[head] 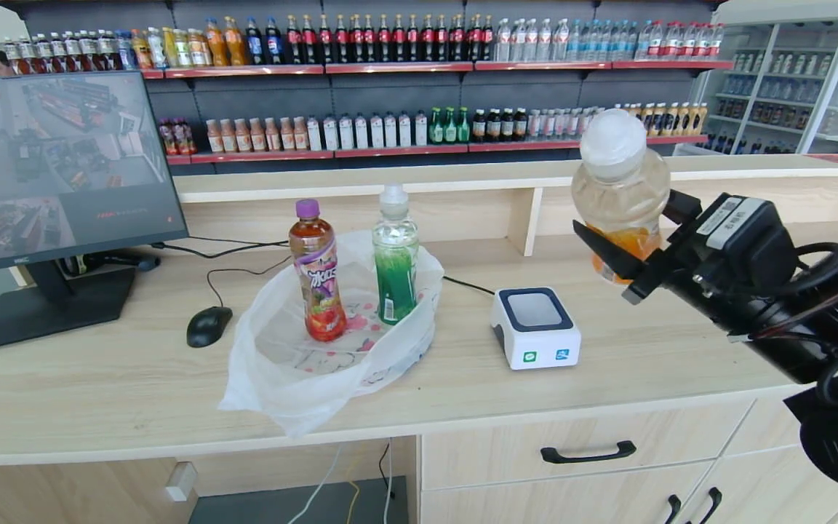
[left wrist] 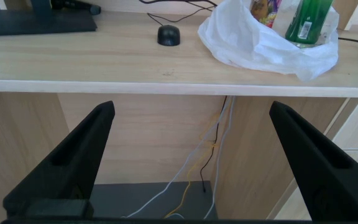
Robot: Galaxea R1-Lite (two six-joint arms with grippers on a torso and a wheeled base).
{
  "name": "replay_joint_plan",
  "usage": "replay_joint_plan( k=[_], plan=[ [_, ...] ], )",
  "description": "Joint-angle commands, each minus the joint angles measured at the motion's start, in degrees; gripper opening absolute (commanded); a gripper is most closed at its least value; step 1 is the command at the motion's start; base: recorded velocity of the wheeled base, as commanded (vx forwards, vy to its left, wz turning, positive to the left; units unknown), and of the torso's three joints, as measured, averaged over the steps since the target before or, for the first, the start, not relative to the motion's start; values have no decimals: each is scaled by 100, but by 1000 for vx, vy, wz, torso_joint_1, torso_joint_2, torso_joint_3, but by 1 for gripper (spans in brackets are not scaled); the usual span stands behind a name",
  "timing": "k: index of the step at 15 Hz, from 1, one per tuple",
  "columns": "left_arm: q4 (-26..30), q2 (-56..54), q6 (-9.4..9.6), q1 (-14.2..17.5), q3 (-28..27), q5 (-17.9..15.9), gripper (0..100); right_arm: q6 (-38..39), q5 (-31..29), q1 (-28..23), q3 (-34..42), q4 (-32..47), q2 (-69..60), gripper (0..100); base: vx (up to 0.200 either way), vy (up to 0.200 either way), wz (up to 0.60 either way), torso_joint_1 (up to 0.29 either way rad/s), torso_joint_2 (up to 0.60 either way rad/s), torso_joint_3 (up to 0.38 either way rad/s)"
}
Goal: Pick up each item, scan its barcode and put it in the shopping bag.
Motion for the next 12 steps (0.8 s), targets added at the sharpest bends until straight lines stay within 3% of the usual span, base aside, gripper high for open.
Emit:
replay_joint_plan(
  k=[1, 7, 9, 12],
  plan=[
    [-1, -2, -1, 0, 1, 1, 100, 366, -350, 55, 435, -8, -462, 0, 0, 0, 0, 0, 0, 0],
    [-1, -2, -1, 0, 1, 1, 100, 2423, -1677, 151, 813, -8, -822, 0, 0, 0, 0, 0, 0, 0],
    [-1, -2, 8, 0, 1, 1, 100, 3179, -2547, 142, 1218, -8, -946, 0, 0, 0, 0, 0, 0, 0],
    [-1, -2, 8, 0, 1, 1, 100, 3363, -2785, 178, 1349, -8, -1016, 0, 0, 0, 0, 0, 0, 0]
  ],
)
